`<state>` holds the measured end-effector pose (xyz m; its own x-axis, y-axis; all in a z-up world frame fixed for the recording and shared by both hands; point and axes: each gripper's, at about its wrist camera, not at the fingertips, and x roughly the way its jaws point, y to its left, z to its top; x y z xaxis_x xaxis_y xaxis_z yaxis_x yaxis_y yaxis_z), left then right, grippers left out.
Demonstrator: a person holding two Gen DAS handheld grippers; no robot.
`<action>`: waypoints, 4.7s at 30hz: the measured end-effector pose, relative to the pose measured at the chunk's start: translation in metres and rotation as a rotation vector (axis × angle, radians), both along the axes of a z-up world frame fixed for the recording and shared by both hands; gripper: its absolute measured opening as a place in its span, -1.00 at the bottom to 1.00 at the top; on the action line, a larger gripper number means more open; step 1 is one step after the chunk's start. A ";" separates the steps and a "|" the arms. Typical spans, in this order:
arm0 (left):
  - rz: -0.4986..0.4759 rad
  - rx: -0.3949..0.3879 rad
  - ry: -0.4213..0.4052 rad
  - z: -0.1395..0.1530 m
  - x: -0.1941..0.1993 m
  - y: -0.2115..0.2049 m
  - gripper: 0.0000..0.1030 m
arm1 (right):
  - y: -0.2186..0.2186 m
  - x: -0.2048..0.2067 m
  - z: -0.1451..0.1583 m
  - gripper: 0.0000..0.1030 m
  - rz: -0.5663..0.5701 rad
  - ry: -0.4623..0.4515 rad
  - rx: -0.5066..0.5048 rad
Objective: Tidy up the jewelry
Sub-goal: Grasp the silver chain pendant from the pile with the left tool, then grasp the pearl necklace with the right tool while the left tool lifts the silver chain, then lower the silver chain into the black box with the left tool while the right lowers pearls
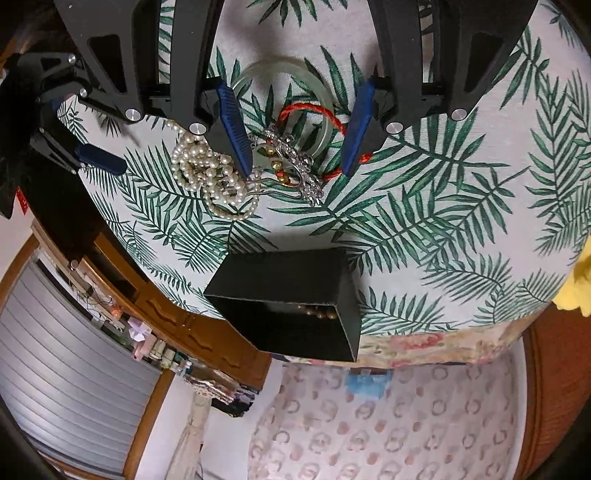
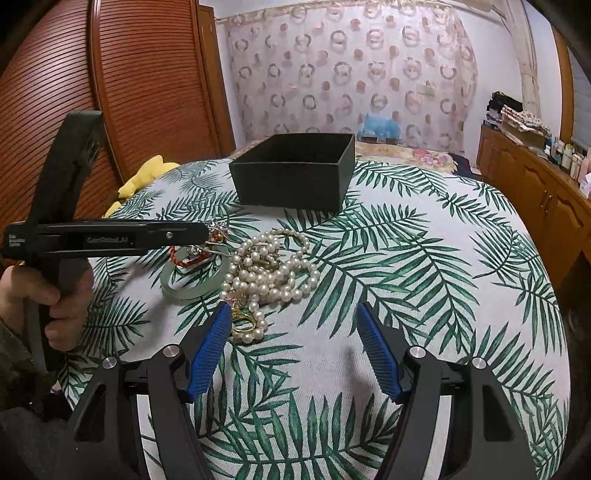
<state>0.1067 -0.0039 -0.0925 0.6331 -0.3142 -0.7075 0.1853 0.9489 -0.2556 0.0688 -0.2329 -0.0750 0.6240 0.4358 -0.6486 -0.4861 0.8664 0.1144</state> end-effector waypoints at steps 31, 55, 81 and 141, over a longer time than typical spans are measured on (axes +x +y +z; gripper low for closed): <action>0.011 -0.002 -0.184 0.036 -0.032 -0.004 -0.84 | 0.002 0.005 -0.002 0.40 0.021 0.017 -0.002; 0.024 0.079 -0.277 0.058 -0.061 0.000 -0.84 | 0.019 0.068 -0.007 -0.35 0.078 0.067 -0.165; 0.039 0.076 -0.321 0.078 -0.066 0.010 -0.84 | 0.015 0.049 0.090 -0.84 0.082 -0.149 -0.126; -0.014 0.080 -0.198 0.070 0.073 0.004 -0.84 | 0.063 0.221 0.139 -0.83 0.135 -0.180 -0.097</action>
